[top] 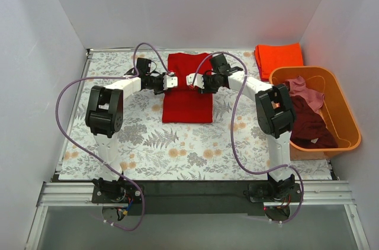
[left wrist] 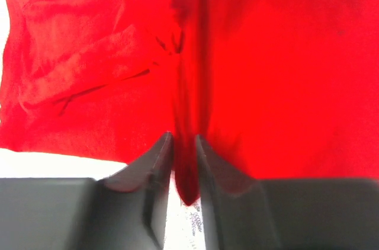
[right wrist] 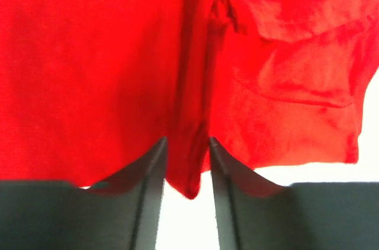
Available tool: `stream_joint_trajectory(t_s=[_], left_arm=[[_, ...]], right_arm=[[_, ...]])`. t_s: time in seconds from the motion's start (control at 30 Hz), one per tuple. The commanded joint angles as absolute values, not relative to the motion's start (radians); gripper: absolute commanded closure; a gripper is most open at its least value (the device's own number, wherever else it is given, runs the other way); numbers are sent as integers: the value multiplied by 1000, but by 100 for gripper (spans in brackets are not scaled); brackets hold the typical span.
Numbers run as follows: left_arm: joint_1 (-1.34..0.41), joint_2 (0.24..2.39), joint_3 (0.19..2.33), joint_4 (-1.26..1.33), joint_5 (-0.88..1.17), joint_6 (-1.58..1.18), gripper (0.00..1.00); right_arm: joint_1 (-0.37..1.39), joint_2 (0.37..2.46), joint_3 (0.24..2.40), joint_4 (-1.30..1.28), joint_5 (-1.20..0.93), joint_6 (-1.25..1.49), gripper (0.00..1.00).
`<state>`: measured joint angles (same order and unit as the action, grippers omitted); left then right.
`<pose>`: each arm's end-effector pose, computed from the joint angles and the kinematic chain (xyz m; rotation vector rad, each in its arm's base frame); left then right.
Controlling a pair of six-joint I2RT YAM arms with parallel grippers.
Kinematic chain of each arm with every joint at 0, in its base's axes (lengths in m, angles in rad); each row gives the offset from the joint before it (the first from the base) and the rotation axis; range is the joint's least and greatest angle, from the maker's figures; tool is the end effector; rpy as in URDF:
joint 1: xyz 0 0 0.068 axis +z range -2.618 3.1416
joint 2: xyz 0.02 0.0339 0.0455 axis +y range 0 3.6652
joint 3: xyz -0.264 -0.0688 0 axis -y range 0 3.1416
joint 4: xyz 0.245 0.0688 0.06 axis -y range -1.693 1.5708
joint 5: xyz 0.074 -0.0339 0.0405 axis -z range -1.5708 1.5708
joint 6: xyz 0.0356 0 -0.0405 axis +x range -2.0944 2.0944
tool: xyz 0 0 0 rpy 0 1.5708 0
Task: Fold and stack the t-shirts
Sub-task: Fold the tshirt
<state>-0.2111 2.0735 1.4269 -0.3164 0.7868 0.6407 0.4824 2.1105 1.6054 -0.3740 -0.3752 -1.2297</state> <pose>0.4206 -0.1159 0.1637 1.2149 1.9580 -0.7738 0.4080 0.2284 0.1914 -1.8936 1.4290 0.1070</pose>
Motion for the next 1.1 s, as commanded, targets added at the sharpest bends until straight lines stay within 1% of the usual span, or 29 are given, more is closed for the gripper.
stream_joint_trajectory(t_s=[0.0,0.03,0.07,0.1,0.2,0.27,0.37,0.43,0.5,0.53,0.57,0.7,0.83,1.07], left_arm=[[-201,2069,1460,-258,773,612,70],[-201,2066,1462,-227,770,592,65],[-199,2056,1466,-216,761,550,64],[-192,2051,1471,-207,759,529,63],[-169,2013,1494,-190,762,410,61],[-157,1976,1474,-190,772,321,59],[-150,1901,1424,-244,776,270,57],[-150,1853,1402,-332,825,230,53],[-153,1821,1355,-395,891,236,45],[-159,1784,1329,-438,896,250,43],[-167,1766,1256,-437,891,259,42],[-199,1706,1126,-430,879,307,41],[-239,1689,1042,-423,856,374,41],[-279,1709,940,-322,798,440,40]], right_arm=[[476,2094,1632,-325,-333,-1232,55],[476,2086,1634,-322,-328,-1229,54],[474,2077,1632,-319,-315,-1217,53],[476,2068,1632,-321,-308,-1207,50],[476,2001,1620,-321,-288,-1154,49],[476,1959,1580,-324,-299,-1117,51],[480,1896,1537,-370,-348,-1031,54],[486,1867,1520,-414,-394,-950,56],[502,1841,1482,-445,-426,-916,58],[508,1832,1459,-457,-437,-907,58],[526,1821,1435,-459,-448,-910,58],[584,1786,1303,-457,-437,-936,58],[630,1796,1237,-433,-404,-953,56],[635,1855,1190,-370,-330,-969,53]])
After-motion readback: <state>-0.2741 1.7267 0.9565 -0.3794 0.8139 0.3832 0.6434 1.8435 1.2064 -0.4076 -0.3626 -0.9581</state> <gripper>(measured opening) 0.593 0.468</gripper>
